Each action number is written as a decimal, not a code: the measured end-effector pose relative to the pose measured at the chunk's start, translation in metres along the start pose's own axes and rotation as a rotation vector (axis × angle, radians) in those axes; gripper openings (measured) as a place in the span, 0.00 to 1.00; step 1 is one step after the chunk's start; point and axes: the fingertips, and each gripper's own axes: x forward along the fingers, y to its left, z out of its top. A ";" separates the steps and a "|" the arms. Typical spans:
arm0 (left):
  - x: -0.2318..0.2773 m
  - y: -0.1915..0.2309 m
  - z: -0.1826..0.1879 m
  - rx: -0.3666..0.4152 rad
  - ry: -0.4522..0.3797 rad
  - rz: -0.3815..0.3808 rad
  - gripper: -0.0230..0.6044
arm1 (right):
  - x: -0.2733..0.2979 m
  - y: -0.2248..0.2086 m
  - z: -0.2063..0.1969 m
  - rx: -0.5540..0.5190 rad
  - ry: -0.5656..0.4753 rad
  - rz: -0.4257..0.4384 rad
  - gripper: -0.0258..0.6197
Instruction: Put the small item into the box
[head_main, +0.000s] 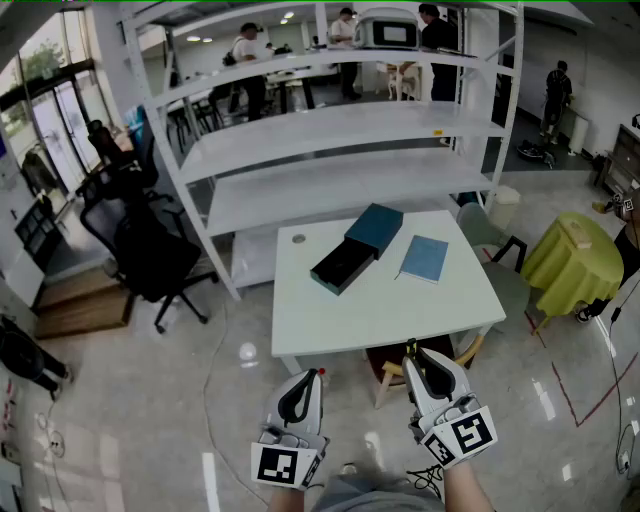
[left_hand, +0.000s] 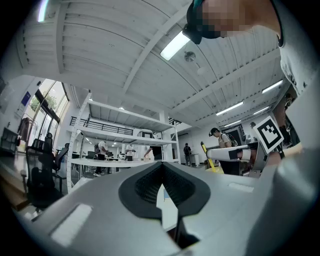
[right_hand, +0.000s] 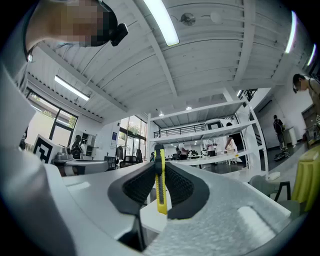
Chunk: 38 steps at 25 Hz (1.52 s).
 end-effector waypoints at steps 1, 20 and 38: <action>0.001 0.000 0.000 0.001 0.000 -0.001 0.06 | 0.001 0.000 0.000 -0.001 -0.001 0.000 0.14; 0.018 0.026 -0.007 -0.010 -0.002 -0.019 0.06 | 0.031 -0.007 -0.008 0.037 -0.012 -0.035 0.14; 0.042 0.064 -0.016 -0.031 -0.022 -0.089 0.06 | 0.065 -0.010 -0.016 0.034 -0.023 -0.095 0.14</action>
